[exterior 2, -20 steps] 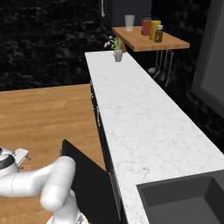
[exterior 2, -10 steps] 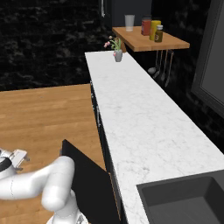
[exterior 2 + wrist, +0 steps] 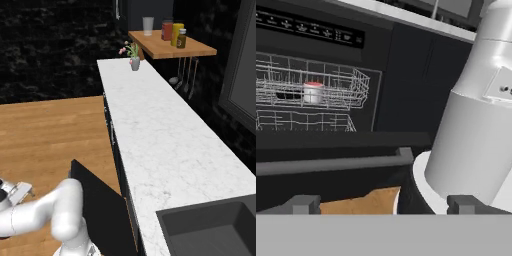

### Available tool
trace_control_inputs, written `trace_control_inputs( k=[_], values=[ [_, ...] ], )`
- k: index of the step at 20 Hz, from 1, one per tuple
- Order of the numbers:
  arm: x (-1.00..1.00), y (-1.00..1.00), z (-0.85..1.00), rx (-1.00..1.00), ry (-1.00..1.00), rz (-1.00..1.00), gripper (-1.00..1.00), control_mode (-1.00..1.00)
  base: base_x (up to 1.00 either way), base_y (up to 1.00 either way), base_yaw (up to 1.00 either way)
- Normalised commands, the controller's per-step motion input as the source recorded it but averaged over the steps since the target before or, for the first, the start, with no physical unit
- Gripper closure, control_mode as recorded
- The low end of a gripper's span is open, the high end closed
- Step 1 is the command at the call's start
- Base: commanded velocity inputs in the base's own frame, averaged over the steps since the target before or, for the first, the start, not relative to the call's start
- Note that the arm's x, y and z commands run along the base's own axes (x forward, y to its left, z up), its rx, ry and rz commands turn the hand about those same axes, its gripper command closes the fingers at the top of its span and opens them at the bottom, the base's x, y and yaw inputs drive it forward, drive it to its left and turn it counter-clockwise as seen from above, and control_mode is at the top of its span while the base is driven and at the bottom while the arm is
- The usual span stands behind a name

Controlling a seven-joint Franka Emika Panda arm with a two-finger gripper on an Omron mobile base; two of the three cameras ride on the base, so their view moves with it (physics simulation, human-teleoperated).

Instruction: Pick up the cup and bowl from the counter, place them in the dishwasher, and close the dishwasher door.

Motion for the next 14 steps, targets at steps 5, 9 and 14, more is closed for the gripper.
trace_control_inputs(
  k=[5, 9, 14],
  values=[
    [-0.15, -0.34, -0.61, -0.02, -0.03, 0.00, -1.00, -1.00, 0.00, 0.00, 0.00],
    [0.45, -0.13, -0.57, -0.02, 0.00, 0.02, -1.00, -1.00, 0.00, 0.00, 0.00],
    [0.70, 0.00, -0.76, -0.07, 0.00, 0.08, -1.00, -1.00, 0.00, 0.00, 0.00]
  ],
)
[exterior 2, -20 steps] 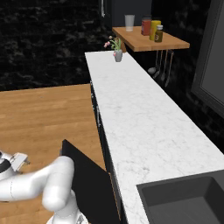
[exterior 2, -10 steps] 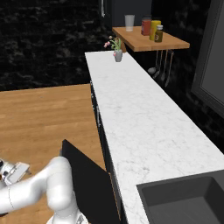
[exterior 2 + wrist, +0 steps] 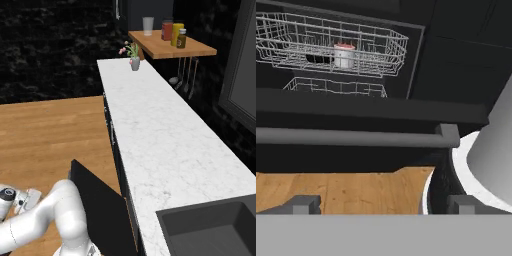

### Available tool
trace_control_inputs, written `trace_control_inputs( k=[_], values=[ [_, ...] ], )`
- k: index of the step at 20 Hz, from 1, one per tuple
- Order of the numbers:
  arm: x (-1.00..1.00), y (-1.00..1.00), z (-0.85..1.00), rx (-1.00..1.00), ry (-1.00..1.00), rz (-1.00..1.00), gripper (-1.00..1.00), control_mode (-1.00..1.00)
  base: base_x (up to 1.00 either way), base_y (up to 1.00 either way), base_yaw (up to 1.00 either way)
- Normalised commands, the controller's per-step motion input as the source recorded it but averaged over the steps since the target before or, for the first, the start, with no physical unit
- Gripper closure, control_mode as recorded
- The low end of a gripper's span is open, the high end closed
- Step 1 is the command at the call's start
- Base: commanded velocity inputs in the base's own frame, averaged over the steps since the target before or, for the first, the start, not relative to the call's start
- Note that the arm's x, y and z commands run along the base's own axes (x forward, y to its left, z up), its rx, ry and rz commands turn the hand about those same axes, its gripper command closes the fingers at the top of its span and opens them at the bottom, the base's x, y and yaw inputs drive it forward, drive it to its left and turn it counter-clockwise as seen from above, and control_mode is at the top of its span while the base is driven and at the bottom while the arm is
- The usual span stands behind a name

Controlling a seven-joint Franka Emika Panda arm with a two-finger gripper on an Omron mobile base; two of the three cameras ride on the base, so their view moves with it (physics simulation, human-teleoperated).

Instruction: Pick up the cup and bowl from the counter, place them in the dishwasher, and close the dishwasher door.

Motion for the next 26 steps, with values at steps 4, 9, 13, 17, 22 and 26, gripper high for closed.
trace_control_inputs(
  k=[4, 9, 13, 17, 22, 26],
  values=[
    [0.41, 0.18, -0.98, -0.14, -0.09, 0.02, -1.00, -1.00, 0.00, 0.00, 0.00],
    [0.40, 0.50, -1.00, -0.23, -0.13, -0.01, -1.00, -1.00, 0.00, 0.00, 0.00],
    [0.27, 0.19, -0.93, -0.37, -0.19, -0.14, -1.00, -1.00, 0.00, 0.00, 0.00],
    [0.37, 0.10, -0.86, -0.46, -0.14, -0.24, -1.00, -1.00, 0.00, 0.00, 0.00],
    [0.55, 0.18, -0.91, -0.49, -0.10, -0.28, -1.00, -1.00, 0.00, 0.00, 0.00],
    [0.55, 0.00, -0.73, -0.46, -0.03, -0.29, -1.00, -1.00, 0.00, 0.00, 0.00]
  ],
)
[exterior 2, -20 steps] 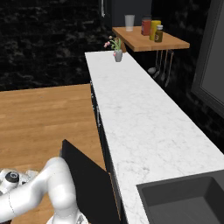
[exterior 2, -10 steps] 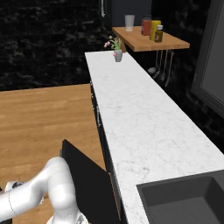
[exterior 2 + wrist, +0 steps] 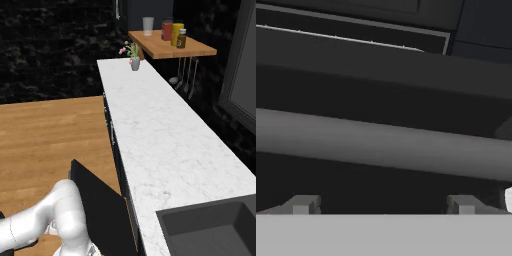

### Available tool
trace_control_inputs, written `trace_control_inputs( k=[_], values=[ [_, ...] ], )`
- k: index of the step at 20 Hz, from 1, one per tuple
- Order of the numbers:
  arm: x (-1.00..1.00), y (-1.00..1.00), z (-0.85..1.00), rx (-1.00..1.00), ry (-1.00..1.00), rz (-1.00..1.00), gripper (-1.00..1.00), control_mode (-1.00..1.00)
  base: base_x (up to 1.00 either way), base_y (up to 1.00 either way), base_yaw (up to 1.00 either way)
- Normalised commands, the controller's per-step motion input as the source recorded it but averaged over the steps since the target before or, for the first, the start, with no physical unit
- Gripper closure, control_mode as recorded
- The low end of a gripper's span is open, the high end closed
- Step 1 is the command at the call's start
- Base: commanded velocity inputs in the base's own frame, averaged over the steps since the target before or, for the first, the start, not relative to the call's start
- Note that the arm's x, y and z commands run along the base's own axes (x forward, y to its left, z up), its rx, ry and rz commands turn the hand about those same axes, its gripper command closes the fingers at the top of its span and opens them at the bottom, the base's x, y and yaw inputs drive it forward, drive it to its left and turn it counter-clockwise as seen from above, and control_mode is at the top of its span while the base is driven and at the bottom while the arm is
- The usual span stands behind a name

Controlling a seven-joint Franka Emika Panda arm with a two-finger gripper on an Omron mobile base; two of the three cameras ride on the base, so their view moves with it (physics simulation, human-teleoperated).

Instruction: Pick up the cup and bowl from the counter, place them in the dishwasher, and close the dishwasher door.

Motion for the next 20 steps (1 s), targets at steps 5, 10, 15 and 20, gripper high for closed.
trace_control_inputs(
  k=[5, 10, 15, 20],
  values=[
    [0.38, -0.22, -0.12, -0.40, -0.11, -0.32, -1.00, -1.00, 0.00, 0.00, 0.00],
    [0.34, -0.31, 0.35, -0.34, -0.18, -0.30, -1.00, -1.00, 0.00, 0.00, 0.00],
    [0.68, -0.35, 0.58, -0.29, -0.12, -0.22, -1.00, -1.00, 0.00, 0.00, 0.00],
    [0.98, -0.48, 0.43, -0.20, -0.10, -0.13, -1.00, -1.00, 0.00, 0.00, 0.00]
  ],
)
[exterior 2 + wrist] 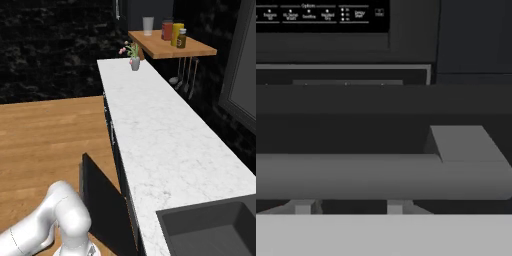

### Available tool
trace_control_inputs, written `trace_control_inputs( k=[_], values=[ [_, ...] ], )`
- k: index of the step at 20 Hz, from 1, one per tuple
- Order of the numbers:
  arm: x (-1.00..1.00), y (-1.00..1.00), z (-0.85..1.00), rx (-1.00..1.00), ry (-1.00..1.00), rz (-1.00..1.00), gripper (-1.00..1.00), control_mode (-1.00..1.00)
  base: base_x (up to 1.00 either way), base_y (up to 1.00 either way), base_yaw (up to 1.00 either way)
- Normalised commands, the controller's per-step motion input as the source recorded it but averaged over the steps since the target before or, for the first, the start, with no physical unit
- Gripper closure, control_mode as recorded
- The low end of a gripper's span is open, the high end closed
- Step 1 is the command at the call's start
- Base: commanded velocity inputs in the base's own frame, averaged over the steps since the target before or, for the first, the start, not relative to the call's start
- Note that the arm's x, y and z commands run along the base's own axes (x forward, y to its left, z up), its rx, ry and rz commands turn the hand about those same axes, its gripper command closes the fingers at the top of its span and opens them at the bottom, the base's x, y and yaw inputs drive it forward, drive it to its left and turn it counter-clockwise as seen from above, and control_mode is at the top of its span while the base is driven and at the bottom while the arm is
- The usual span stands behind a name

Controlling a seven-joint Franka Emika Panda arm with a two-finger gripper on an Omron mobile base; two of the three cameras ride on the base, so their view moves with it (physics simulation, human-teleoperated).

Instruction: Pick up the cup and bowl from the counter, place them in the dishwasher, and close the dishwasher door.

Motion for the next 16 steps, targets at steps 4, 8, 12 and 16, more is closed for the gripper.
trace_control_inputs(
  k=[4, 8, 12, 16],
  values=[
    [1.00, -0.73, 0.26, -0.12, -0.01, -0.09, -1.00, -1.00, 0.00, 0.00, 0.00],
    [1.00, -0.90, 0.19, -0.08, 0.00, -0.09, -1.00, -1.00, 0.00, 0.00, 0.00],
    [1.00, -0.99, 0.17, -0.05, 0.00, -0.08, -1.00, -1.00, 0.00, 0.00, 0.00],
    [1.00, -0.98, 0.19, -0.05, -0.01, -0.08, -1.00, -1.00, 0.00, 0.00, 0.00]
  ],
)
